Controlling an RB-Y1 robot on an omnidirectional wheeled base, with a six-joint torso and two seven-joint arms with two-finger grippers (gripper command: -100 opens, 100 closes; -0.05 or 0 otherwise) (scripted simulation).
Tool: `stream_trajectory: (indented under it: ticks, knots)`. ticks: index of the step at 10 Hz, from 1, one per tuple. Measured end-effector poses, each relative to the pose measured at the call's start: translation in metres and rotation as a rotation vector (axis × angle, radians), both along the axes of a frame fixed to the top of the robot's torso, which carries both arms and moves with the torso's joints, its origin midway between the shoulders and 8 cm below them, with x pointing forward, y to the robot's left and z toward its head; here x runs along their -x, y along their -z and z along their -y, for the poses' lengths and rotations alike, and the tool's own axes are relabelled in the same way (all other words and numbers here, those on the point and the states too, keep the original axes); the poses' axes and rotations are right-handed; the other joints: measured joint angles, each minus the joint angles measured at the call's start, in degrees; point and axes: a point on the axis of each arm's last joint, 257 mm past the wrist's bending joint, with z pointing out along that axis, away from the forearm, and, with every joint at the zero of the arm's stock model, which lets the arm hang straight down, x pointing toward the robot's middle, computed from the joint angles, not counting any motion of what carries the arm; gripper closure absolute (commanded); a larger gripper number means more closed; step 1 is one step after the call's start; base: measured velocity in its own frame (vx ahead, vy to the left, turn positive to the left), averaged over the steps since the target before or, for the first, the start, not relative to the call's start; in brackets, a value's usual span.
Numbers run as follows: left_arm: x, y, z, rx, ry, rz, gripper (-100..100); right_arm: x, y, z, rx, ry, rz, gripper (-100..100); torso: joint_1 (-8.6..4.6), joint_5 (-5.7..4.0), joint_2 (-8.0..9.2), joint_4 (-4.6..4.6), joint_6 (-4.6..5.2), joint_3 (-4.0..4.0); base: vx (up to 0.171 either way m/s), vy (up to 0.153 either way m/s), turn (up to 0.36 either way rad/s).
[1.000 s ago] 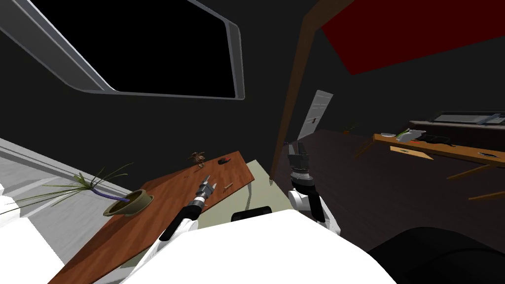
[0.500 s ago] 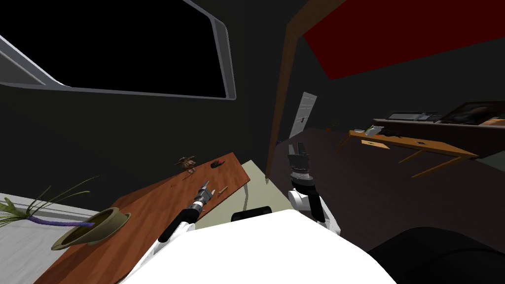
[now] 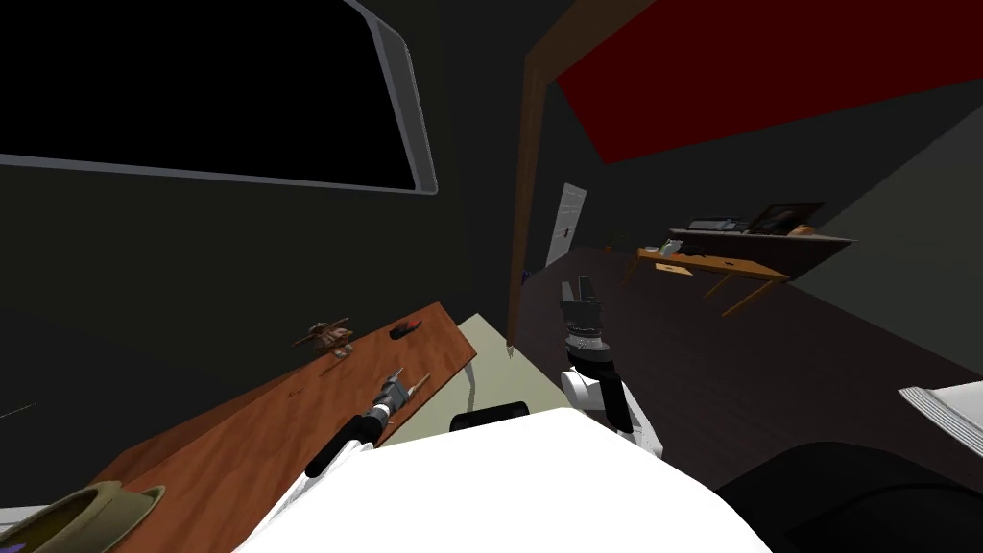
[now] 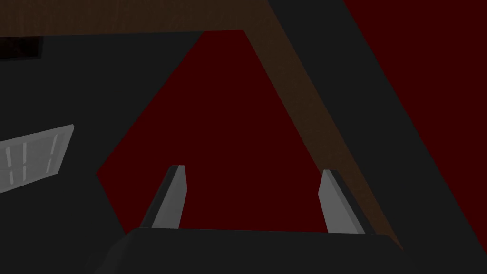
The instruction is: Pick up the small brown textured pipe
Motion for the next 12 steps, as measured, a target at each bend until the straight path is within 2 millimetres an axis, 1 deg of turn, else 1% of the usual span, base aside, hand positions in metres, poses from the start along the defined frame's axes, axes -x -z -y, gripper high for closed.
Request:
stream_trajectory:
  ticks: [2,3,4,5,7,12]
  knots:
    - [0.018,0.022,-0.016,0.026,-0.036,-0.07,-100,0.0,0.0,0.0,0.0,0.0,0.0,0,0.02,0.0,-0.01,0.0,-0.01,0.0,0.029,-0.013,-0.239]
    - [0.021,0.031,-0.021,0.035,-0.055,-0.1,-100,0.0,0.0,0.0,0.0,0.0,0.0,0,0.04,0.0,-0.01,0.0,-0.05,-0.01,0.043,-0.021,-0.324]
    - [0.033,0.043,-0.025,0.052,-0.076,-0.14,-100,0.0,0.0,0.0,0.0,0.0,0.0,0,0.0,0.0,-0.04,-0.01,-0.02,-0.02,0.033,-0.01,-0.155]
    - [0.037,0.053,-0.033,0.061,-0.091,-0.167,-100,0.0,0.0,0.0,0.0,0.0,0.0,0,0.04,0.0,-0.03,-0.01,-0.07,-0.02,0.033,-0.016,-0.355]
    - [0.06,0.075,-0.052,0.083,-0.142,-0.238,-100,0.0,0.0,0.0,0.0,0.0,0.0,0,0.06,0.0,0.0,-0.01,-0.09,-0.01,0.037,-0.009,-0.201]
    - [0.119,0.12,-0.085,0.143,-0.279,-0.401,-100,0.0,0.0,0.0,0.0,0.0,0.0,0,0.04,0.0,-0.07,-0.01,-0.04,-0.04,0.044,-0.004,-0.202]
